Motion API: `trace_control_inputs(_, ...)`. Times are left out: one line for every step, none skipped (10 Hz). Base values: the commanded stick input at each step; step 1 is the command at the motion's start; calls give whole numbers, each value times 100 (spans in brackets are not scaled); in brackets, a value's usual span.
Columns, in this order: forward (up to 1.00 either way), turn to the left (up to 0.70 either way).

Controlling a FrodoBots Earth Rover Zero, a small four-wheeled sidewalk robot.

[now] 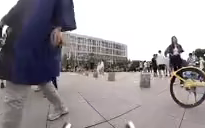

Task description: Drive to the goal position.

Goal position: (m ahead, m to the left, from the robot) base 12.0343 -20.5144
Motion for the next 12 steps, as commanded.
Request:
trace_control_inputs(0,0)
trace_control_inputs(0,0)
trace_control_inputs(0,0)
trace_control_inputs(35,0)
trace_control_inputs(70,0)
trace_control_inputs(70,0)
trace_control_inputs(70,0)
trace_control_inputs(70,0)
trace_control_inputs(70,0)
trace_control_inputs(70,0)
trace_control_inputs(70,0)
trace_control_inputs(70,0)
